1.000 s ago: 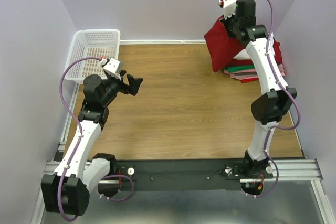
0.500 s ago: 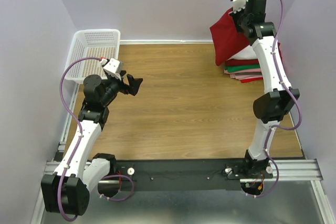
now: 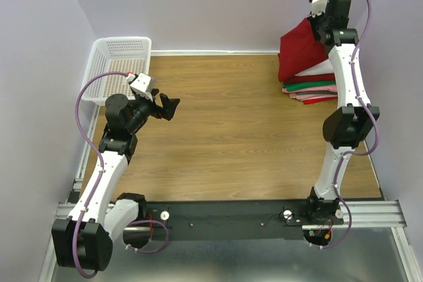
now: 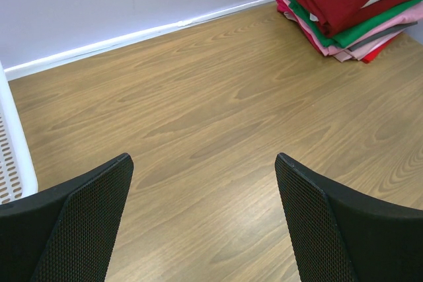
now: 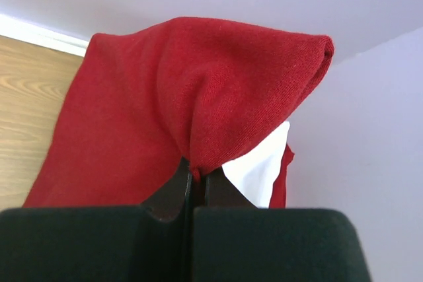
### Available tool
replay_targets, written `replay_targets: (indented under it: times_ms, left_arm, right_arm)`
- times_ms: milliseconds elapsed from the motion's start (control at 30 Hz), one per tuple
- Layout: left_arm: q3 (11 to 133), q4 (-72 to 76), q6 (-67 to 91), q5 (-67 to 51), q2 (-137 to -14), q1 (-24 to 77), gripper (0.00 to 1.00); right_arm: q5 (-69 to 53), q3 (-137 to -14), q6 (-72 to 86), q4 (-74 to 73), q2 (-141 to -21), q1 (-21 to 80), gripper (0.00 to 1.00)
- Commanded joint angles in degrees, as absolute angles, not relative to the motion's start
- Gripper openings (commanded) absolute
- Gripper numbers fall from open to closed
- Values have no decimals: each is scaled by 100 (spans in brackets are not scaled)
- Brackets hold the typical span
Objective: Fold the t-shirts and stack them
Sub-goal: Neatly place the folded tshirt to the corner, then reset both grippers
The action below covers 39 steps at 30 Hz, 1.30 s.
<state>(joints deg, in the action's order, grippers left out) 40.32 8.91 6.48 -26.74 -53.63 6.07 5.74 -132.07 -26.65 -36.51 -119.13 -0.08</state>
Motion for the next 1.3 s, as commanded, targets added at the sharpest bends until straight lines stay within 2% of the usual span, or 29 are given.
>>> replay_targets:
  times_ms: [0, 433, 500, 533, 633, 767, 900, 1033, 1100, 1167, 1267]
  left_arm:
    - [3946, 993, 580, -2830, -5405, 580, 96]
    - [3955, 1002, 580, -2865, -5475, 580, 96]
    - [3946, 1002, 580, -2865, -5475, 580, 95]
    - [3946, 1002, 580, -2865, -5476, 580, 95]
    - [3946, 993, 571, -2874, -5476, 580, 95]
    - [3946, 993, 580, -2865, -5449, 580, 96]
    - [3946, 993, 580, -2856, -5440, 580, 96]
    - [3946, 993, 580, -2856, -5423, 580, 95]
    - [3946, 993, 571, -2839, -5405, 580, 95]
    - [3972, 967, 554, -2786, -5388, 580, 96]
    - [4008, 879, 510, -2541, -5300, 580, 96]
  right_arm:
    - [545, -13395, -2760, -3322, -12172, -184, 0]
    - [790, -13360, -2707, -3147, -12603, -685, 1]
    - [940, -13290, -2663, -3077, -12638, -721, 20]
    - [1167, -13211, -2663, -2998, -12691, -747, 38]
    - [1825, -13105, -2549, -2752, -12831, -756, 65]
    - [2390, -13008, -2304, -2584, -12859, -756, 78]
    - [2347, -12885, -2154, -2496, -12639, -756, 80]
    - [1795, -12560, -2013, -2514, -12174, -747, 80]
    - [1128, -12332, -1925, -2522, -11718, -747, 84]
    - [109, -11841, -1995, -2531, -11375, -747, 99]
    - [-1242, -11183, -2013, -2505, -10531, -747, 100]
